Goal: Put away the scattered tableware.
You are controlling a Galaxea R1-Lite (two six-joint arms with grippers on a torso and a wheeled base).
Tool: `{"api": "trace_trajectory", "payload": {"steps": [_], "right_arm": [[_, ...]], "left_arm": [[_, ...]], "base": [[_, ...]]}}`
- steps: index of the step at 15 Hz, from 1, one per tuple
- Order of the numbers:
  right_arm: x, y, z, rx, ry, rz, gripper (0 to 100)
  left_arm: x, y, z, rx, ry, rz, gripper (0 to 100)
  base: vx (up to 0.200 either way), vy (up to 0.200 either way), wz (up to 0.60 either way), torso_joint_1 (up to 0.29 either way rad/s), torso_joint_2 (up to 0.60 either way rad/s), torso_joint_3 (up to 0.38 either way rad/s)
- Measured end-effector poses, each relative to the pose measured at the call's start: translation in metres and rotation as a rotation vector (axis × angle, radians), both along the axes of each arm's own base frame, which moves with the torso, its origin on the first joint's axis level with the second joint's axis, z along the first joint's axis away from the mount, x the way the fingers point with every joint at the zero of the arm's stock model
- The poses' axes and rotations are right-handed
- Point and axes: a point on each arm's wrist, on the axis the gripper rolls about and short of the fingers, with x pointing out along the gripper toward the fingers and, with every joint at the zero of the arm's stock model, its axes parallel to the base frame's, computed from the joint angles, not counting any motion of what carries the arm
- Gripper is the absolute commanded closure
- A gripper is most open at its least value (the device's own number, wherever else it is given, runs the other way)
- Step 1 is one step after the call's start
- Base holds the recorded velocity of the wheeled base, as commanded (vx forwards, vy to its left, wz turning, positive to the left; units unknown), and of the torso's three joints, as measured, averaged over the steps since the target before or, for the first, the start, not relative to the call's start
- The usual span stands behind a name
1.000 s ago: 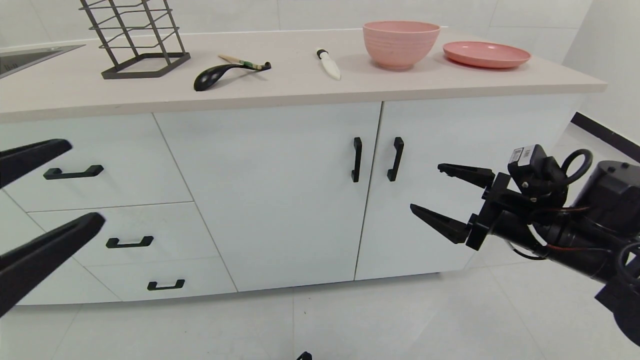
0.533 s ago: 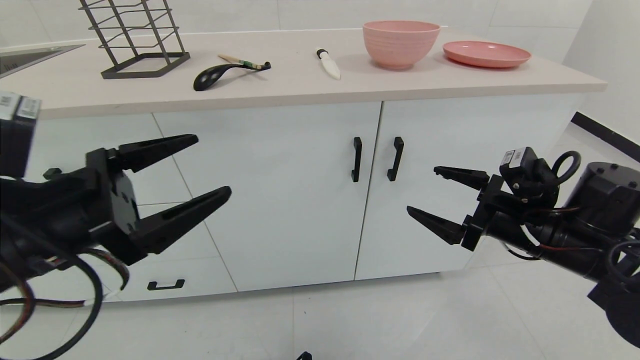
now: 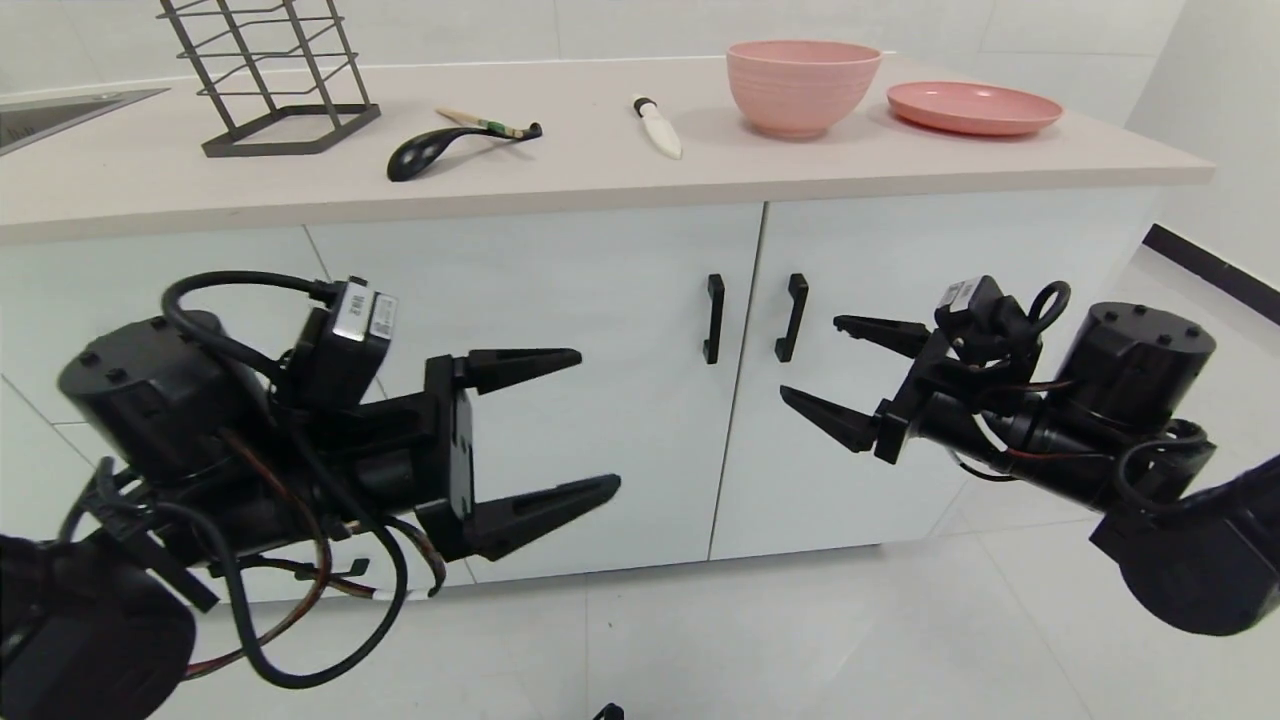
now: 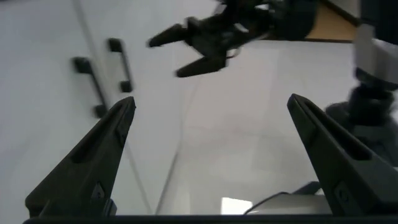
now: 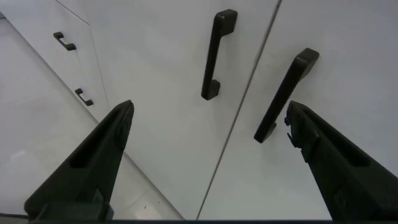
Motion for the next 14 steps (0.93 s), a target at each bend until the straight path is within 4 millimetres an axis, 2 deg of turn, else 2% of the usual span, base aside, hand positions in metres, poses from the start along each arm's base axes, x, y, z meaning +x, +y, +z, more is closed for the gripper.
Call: {"api": "trace_trajectory", "payload": {"steps": [4, 7, 8, 11, 14], "right_arm": [[0.016, 0.003, -0.014, -0.010, 0.027, -0.007, 0], [0.029, 0.007, -0.017, -0.006, 0.016, -0.008, 0], [0.033, 0.008, -0.017, -0.004, 0.010, -0.007, 0], [0.038, 0.010, -0.018, -0.002, 0.001, 0.010, 0], [0.042, 0.007, -0.019, 0.000, -0.003, 0.017, 0]], "left_arm": [[0.008, -0.044, 0.000, 0.005, -0.035, -0.277, 0], [0.035, -0.068, 0.006, -0.018, -0.073, -0.295, 0], [0.045, -0.074, 0.005, -0.022, -0.072, -0.284, 0], [0.060, -0.095, -0.007, 0.040, 0.096, -0.103, 0], [0.067, -0.114, 0.006, 0.052, 0.130, 0.070, 0]], "base": [[0.000, 0.000, 0.00, 0.000, 0.00, 0.000], [0.000, 0.000, 0.00, 0.000, 0.00, 0.000], [0.000, 0.000, 0.00, 0.000, 0.00, 0.000], [0.000, 0.000, 0.00, 0.000, 0.00, 0.000], [0.000, 0.000, 0.00, 0.000, 0.00, 0.000]]}}
